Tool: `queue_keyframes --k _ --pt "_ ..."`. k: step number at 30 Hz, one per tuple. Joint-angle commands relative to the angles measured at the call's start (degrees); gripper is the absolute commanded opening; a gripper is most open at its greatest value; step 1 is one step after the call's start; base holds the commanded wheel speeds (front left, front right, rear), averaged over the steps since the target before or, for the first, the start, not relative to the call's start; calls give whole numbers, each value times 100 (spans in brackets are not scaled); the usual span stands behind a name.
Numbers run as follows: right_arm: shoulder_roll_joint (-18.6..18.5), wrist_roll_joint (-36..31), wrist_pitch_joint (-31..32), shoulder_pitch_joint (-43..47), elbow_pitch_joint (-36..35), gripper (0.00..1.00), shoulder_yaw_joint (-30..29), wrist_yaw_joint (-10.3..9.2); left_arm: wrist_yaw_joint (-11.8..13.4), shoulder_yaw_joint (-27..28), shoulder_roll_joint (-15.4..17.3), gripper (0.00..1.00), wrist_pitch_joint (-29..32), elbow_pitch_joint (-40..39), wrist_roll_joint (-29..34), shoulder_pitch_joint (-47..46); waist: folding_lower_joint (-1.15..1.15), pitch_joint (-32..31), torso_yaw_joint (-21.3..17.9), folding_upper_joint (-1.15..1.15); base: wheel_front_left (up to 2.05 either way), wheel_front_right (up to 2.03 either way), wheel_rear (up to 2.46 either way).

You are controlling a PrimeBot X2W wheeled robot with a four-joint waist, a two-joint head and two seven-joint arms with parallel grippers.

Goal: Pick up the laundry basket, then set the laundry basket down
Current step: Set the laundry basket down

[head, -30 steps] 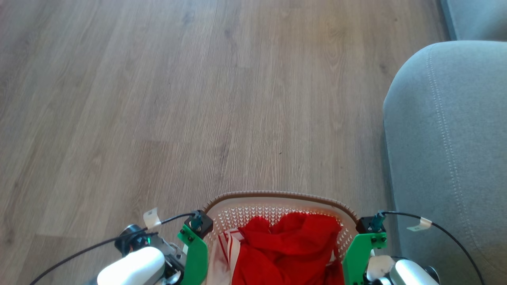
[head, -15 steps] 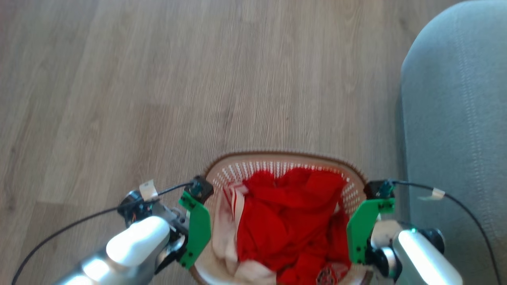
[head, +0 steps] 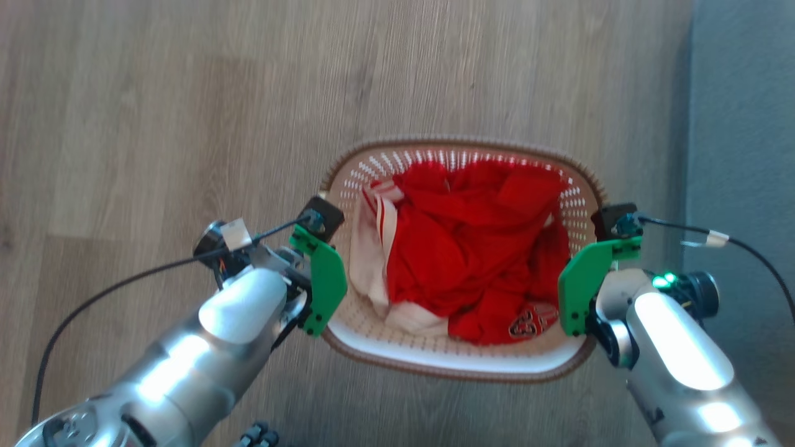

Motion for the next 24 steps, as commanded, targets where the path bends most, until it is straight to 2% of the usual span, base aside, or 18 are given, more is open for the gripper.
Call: queue_keyframes --k 1,11,24 --pt "216 -79 -204 -210 -311 0 273 144 -145 -56 -151 0 -23 -121 147 -35 -1 347 48 0 0 0 0" --pt "310 -38 -955 -984 455 0 378 144 -196 -45 -335 0 -728 589 75 -613 -1 1221 -19 0 0 0 0" --pt "402 163 -1381 -1757 1628 0 317 144 -225 -242 -339 0 -705 506 -57 -1000 -1 1959 -125 0 0 0 0"
